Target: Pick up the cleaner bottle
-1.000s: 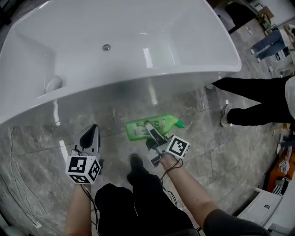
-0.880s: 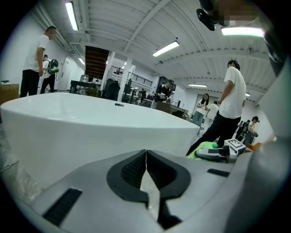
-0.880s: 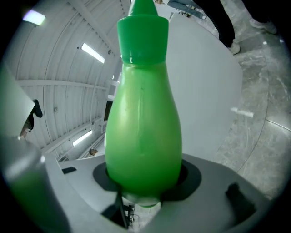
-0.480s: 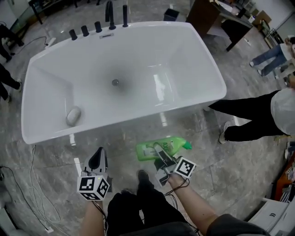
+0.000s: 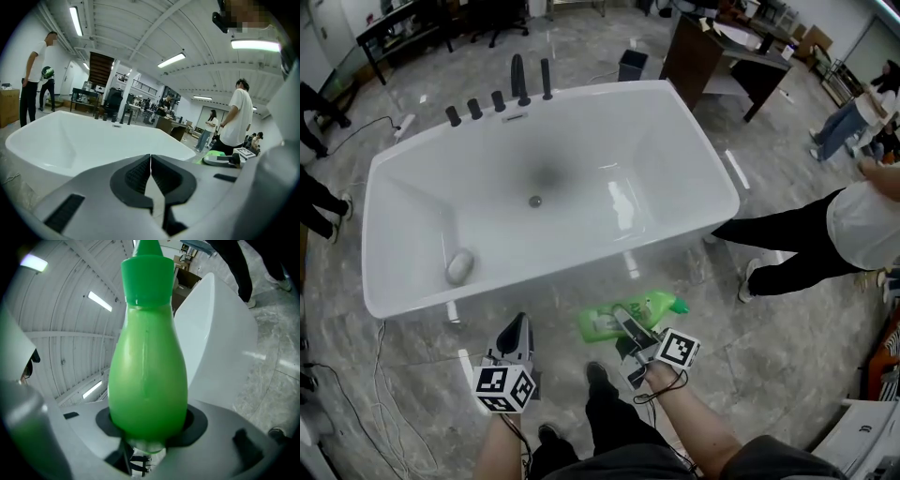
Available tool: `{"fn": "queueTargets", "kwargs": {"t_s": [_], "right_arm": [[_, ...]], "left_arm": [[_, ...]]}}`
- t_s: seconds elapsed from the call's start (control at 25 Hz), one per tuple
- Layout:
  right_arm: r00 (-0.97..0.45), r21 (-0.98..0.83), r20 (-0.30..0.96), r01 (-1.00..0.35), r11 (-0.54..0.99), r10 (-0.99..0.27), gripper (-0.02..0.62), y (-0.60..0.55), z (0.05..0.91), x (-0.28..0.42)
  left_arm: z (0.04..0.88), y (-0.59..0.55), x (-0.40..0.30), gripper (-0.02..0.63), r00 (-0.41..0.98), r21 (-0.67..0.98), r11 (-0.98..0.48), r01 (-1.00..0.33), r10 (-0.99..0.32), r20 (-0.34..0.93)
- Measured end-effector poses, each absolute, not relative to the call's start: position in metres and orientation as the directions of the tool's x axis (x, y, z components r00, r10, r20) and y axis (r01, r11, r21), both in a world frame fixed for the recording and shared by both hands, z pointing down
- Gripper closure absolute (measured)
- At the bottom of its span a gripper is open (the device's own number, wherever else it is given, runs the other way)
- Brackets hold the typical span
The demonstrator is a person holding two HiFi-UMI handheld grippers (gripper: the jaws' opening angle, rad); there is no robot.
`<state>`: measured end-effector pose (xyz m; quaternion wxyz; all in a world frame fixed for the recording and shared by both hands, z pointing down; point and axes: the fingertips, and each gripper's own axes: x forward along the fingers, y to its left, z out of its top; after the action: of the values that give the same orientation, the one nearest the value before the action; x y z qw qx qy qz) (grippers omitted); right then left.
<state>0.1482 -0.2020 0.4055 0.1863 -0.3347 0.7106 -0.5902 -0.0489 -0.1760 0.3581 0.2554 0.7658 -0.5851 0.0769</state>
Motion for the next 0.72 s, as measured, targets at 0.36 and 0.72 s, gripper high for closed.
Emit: {"fn": "queueTargets", "kwargs": {"t_s": [0.36, 0.72], "right_arm": [[-0.642, -0.950, 0.127, -0.298, 0.093, -0.756, 0.397, -0.139, 0.357, 0.117], [-0.608, -0.959, 0.104, -0.273, 0.083, -0.787, 0.397, -0.051, 0.319, 0.077]], "left_arm": [[0.320, -0.111, -0.074, 0.591, 0.401, 0.342, -0.278, -0.898, -0.837, 0.373], [0.278, -0.027, -0.107, 0.591, 0.437, 0.330, -0.331, -0.884, -0.836, 0.332]]}}
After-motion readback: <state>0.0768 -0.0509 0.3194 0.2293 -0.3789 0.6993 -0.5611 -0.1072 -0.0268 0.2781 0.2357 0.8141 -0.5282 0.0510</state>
